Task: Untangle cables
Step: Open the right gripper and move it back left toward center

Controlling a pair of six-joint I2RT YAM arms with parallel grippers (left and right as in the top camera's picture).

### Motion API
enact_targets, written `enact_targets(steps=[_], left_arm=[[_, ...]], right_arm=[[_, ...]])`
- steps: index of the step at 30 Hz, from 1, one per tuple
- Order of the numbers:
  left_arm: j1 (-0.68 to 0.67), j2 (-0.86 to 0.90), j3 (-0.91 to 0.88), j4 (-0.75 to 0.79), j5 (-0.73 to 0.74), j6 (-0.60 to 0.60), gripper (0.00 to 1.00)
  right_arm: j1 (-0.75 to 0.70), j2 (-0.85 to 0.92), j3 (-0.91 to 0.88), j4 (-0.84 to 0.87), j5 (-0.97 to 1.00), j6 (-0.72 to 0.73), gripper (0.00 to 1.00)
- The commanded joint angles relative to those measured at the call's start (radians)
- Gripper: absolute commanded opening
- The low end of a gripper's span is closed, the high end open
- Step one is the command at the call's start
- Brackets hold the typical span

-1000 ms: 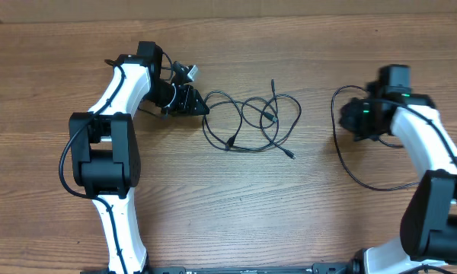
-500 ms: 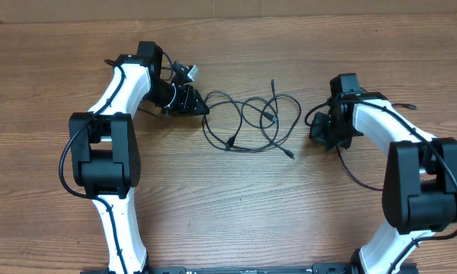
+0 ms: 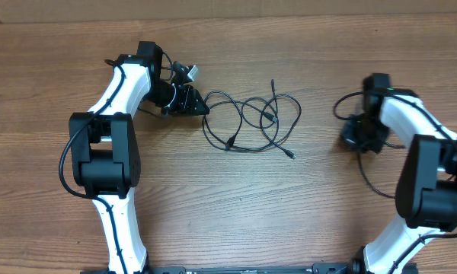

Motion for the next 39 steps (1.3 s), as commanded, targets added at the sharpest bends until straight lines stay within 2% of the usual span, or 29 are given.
enact_targets(steps=[1, 14, 23, 29, 35, 38, 39], left_arm=[[-0.008, 0.005, -0.005, 0.000, 0.001, -0.008, 0.37], [-0.008, 0.005, -0.005, 0.000, 0.001, -0.008, 0.37], [-0.008, 0.005, -0.005, 0.001, 0.001, -0.008, 0.37], [-0.008, 0.005, -0.005, 0.001, 0.001, -0.008, 0.37], [-0.008, 0.005, -0.005, 0.000, 0.001, -0.008, 0.38], [-0.008, 0.005, -0.005, 0.000, 0.001, -0.008, 0.38], [-0.008, 0.005, -0.005, 0.000, 0.001, -0.008, 0.37]], right_arm=[[-0.082, 0.081, -0.046, 0.016, 0.121, 0.006, 0.08], [-0.209, 0.081, -0.046, 0.187, 0.123, 0.007, 0.09], [-0.193, 0.081, -0.046, 0.187, -0.163, 0.006, 0.20], [-0.150, 0.081, -0.047, 0.167, -0.328, 0.006, 0.41], [-0.048, 0.081, -0.047, 0.165, -0.333, 0.007, 0.58], [0.002, 0.081, -0.047, 0.166, -0.333, 0.007, 0.69], [0.017, 0.081, -0.047, 0.166, -0.333, 0.007, 0.77]])
